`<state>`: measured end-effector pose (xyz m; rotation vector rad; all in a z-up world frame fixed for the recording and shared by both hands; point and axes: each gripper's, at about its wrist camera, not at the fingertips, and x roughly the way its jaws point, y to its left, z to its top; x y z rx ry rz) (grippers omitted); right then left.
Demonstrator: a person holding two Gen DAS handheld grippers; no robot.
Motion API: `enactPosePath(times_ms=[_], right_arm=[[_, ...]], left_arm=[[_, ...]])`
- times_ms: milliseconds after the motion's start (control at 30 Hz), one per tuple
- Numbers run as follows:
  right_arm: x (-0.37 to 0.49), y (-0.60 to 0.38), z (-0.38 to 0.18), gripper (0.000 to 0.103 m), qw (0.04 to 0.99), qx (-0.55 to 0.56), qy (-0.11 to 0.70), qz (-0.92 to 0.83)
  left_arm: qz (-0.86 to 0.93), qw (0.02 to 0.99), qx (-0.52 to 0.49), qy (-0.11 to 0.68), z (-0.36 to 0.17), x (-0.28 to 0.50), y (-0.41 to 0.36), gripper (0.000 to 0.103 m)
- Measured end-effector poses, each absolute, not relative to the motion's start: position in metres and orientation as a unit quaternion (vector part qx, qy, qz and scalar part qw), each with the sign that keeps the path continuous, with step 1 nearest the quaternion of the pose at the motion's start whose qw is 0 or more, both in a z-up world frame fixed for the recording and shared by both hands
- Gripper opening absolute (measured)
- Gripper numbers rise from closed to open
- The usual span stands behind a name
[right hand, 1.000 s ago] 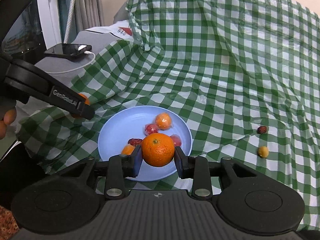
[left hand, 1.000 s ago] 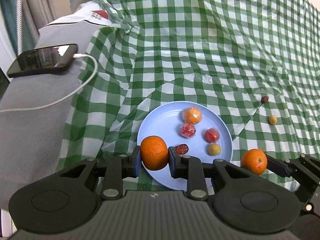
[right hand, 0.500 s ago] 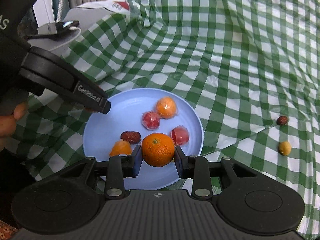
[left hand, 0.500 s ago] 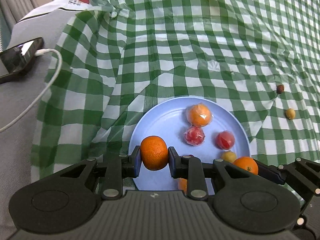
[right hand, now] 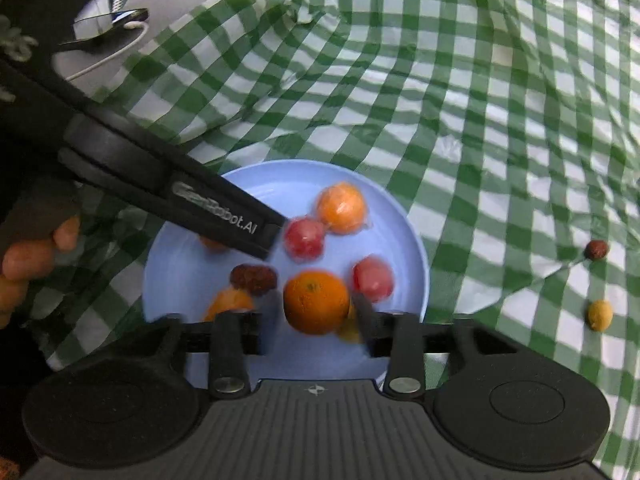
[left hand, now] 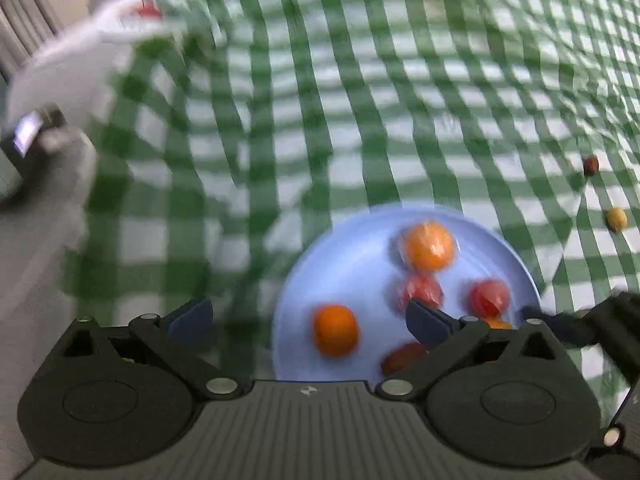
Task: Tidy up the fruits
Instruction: 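Carry both oranges to the blue plate and open both grippers, then lift both open tools away from the plate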
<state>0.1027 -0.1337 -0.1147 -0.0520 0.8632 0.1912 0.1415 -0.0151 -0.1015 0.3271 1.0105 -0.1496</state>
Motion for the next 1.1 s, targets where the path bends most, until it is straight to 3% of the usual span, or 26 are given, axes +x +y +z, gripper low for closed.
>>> enactPosePath(times_ms=[33,67,300,533,1100], right_arm=[[0.102,-0.135,-0.11,0.081,0.906,-0.023,0.412,0.091],[0.1,-0.137,-0.106,0.084,0.909,-0.021,0.405,0.092],[0.06,-0.145,-0.092,0.098,0.9,-0.005,0.427,0.092],[0.021,-0.136,-0.083,0.1,0.898,-0.002,0.432,0.085],[-0.031,-0.132,-0.045,0.102,0.935,-0.02,0.35,0.052]], left_arm=[[-0.077,0.859,0.164,0.478,-0.097,0.14,-0.016,0.102],[-0.079,0.856,0.172,0.481,-0.094,0.138,-0.016,0.102],[-0.069,0.849,0.169,0.496,-0.077,0.091,0.0,0.103],[-0.048,0.861,0.16,0.48,-0.06,0.031,0.01,0.103],[-0.031,0.892,0.117,0.435,-0.016,-0.014,0.022,0.103]])
